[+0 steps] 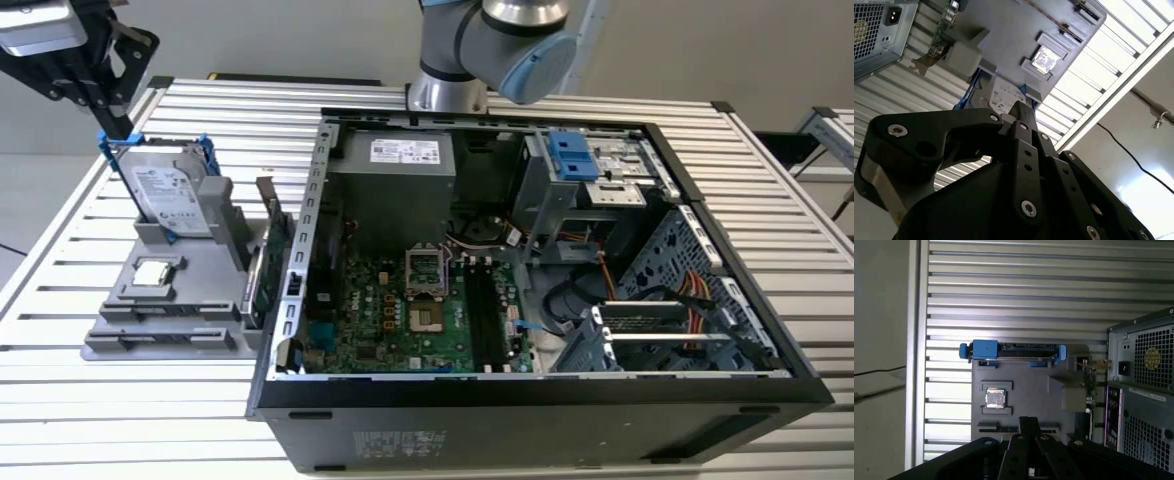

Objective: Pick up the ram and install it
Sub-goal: 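Reach for the ram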

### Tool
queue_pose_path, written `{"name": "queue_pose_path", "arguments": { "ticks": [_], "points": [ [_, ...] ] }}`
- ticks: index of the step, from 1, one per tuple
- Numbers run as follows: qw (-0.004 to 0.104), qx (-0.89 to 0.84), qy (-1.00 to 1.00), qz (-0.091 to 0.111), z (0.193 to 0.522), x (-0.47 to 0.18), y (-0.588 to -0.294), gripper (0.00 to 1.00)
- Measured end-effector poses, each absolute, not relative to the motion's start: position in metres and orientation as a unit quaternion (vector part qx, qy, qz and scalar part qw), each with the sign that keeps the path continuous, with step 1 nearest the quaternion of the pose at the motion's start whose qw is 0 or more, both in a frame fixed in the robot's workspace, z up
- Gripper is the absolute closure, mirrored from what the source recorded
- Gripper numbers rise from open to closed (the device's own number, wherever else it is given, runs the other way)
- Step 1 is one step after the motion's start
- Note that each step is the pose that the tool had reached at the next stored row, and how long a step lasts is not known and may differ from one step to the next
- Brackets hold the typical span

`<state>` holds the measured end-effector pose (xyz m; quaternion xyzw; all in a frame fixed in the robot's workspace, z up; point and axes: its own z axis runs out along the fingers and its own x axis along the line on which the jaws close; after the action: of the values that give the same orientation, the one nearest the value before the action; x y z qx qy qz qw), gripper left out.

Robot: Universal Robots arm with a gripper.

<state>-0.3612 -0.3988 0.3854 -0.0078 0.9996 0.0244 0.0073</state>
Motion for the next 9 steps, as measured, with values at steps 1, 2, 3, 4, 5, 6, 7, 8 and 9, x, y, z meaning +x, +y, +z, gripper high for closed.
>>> {"name": "queue_pose_path", "arguments": {
  "ticks": [1,2,3,4,5,6,7,8,9],
  "points": [
    [0.007,-0.008,1.0,0.024,0.3854,-0.3612,-0.3988,1.0],
    [0.007,-0.009,1.0,0.024,0.3855,-0.3612,-0.3988,1.0],
    [0.007,-0.009,1.0,0.024,0.3854,-0.3612,-0.3988,1.0],
    [0.007,-0.01,1.0,0.024,0.3854,-0.3612,-0.3988,1.0],
    [0.007,-0.01,1.0,0.024,0.3855,-0.3612,-0.3988,1.0],
    [0.007,-0.01,1.0,0.024,0.3855,-0.3612,-0.3988,1.0],
    [0.007,-0.011,1.0,0.024,0.3855,-0.3612,-0.3988,1.0],
    [0.007,-0.011,1.0,0.024,0.3855,-0.3612,-0.3988,1.0],
    [0.007,-0.012,1.0,0.024,0.3854,-0.3612,-0.3988,1.0]
  ]
}}
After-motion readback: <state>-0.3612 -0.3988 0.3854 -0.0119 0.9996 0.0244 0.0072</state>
